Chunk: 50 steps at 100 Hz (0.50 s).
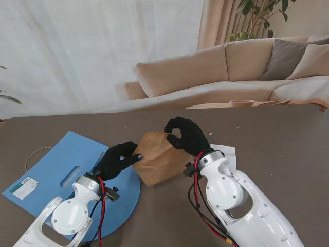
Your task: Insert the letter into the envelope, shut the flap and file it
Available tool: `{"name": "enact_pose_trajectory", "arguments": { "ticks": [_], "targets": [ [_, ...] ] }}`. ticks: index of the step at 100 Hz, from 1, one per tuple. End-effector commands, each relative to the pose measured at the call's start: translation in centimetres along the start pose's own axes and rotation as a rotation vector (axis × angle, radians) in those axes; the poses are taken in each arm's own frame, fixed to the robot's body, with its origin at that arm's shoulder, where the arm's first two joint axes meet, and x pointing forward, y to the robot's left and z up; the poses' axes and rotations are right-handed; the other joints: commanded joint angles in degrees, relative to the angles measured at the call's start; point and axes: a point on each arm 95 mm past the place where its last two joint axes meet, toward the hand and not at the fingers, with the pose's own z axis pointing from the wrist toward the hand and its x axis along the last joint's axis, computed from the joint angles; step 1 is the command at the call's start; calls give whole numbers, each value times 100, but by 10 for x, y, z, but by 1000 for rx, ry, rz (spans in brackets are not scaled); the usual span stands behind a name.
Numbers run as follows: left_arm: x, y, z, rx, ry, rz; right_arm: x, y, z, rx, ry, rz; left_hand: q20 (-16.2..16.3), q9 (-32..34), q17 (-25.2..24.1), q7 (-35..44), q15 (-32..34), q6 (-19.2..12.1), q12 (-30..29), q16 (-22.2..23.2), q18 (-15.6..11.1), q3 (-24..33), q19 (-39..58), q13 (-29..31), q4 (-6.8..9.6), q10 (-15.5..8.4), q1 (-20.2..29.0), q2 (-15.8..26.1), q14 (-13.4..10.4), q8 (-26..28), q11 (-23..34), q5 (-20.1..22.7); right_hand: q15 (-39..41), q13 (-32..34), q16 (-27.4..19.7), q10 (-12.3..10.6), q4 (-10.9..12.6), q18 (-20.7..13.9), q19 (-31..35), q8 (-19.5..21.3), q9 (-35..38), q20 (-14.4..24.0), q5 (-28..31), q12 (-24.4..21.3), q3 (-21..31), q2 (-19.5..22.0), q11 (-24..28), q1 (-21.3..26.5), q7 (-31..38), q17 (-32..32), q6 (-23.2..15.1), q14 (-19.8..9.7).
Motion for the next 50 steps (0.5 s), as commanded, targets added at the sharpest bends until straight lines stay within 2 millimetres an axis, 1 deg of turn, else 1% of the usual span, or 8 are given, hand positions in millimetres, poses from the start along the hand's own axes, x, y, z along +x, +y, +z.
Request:
{"name": "enact_pose_trajectory", "arguments": {
  "ticks": [1,11,25,33,35,37,38,50],
  "targets": [
    [5,2,1,-21,15,4,0,-5,-1,21,0,3,-486,151,-53,152,352,-66,-43,129,122,223,850,276,66,68,348,20,84,130,329,169,-55,62,45,-27,153,-9,55,236,56,56,3,14,-41,88,-49,184,237,-61,-226,98],
    [7,1,1,-25,17,15,-1,-5,-3,14,3,1,-561,223,148,245,771,-307,194,304,284,447,1456,554,59,176,349,-3,113,385,673,235,-94,50,31,29,2,24,0,-315,54,52,-122,-71,-231,60,-177,181,-221,-95,-446,140],
    [7,0,2,-24,23,33,-1,-2,-7,16,6,11,-639,381,308,308,1018,-568,571,475,489,640,1847,785,22,157,349,34,193,1046,791,451,-216,-85,15,111,-118,62,-144,-1386,-129,40,-808,-223,-351,-73,-437,-349,-856,-217,-310,150],
    [8,-1,3,-20,24,35,0,0,-10,21,8,4,-625,467,378,350,1094,-582,709,540,586,717,1936,883,11,133,349,34,220,1346,838,543,-312,-175,4,101,67,64,-217,-2054,-279,53,-1008,-287,-562,376,-549,-790,-1930,-262,-168,144],
    [8,-2,4,-19,23,36,0,0,-11,22,9,2,-617,473,384,361,1118,-572,744,564,592,727,1957,892,5,120,349,36,213,1444,852,539,-340,-195,14,98,248,62,-253,-1887,-324,79,-1004,-317,-695,541,-580,-900,-2416,-274,-129,146],
    [9,-2,4,-19,23,37,0,1,-12,23,9,0,-610,491,391,374,1138,-547,781,585,601,750,1972,908,0,100,349,31,217,1529,877,552,-359,-223,13,98,308,63,-269,-1838,-377,87,-1086,-333,-764,609,-608,-994,-2624,-282,-109,130],
    [9,-2,4,-19,22,38,1,1,-12,24,10,-2,-608,481,391,382,1144,-537,785,593,611,758,1976,910,-2,188,349,29,221,1562,869,554,-378,-238,8,103,311,60,-277,-1857,-411,90,-1142,-346,-813,616,-632,-1040,-2748,-288,-97,127],
    [10,-3,6,-15,15,43,3,6,-19,25,10,-22,-569,447,379,550,1244,-319,974,697,603,916,2035,910,-80,100,349,24,152,2022,1046,411,-554,-430,-38,103,48,37,-386,-2204,-877,95,-1903,-488,-1361,489,-871,-1435,-3459,-369,13,114]
  ]
}}
